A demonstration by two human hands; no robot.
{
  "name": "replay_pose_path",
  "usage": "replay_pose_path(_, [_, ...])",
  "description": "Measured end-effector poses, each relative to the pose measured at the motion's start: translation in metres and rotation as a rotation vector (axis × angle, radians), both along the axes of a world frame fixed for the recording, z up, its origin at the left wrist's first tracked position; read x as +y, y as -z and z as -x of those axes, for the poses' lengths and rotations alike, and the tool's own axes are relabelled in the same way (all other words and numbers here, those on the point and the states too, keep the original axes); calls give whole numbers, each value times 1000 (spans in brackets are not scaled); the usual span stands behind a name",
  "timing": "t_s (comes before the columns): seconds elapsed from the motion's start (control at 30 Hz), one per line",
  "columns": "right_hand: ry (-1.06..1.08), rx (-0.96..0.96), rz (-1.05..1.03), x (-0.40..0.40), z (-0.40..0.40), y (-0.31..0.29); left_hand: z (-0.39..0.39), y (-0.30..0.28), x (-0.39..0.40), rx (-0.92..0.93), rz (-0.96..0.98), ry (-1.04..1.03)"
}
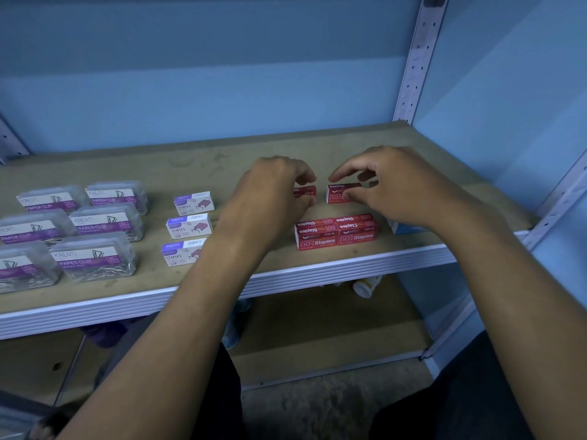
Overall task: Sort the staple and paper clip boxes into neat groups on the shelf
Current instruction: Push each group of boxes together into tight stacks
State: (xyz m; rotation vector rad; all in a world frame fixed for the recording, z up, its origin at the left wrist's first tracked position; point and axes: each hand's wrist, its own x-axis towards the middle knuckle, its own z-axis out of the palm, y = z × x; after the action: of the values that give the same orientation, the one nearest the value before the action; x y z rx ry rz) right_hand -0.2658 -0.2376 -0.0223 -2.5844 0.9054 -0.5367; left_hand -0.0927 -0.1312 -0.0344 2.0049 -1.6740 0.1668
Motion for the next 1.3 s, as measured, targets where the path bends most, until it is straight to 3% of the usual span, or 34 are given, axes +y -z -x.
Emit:
replay_pose_path(0.23, [40,-4,-6,-11,-15,8,-9,0,-17,7,-29,-82])
replay_pose_path(0.5, [31,15,-24,-16,-21,13,-10,7,-24,9,-115,-30])
replay_pose_path(1.3, [43,5,-18,9,-8,-2,6,-7,5,84,-43,89])
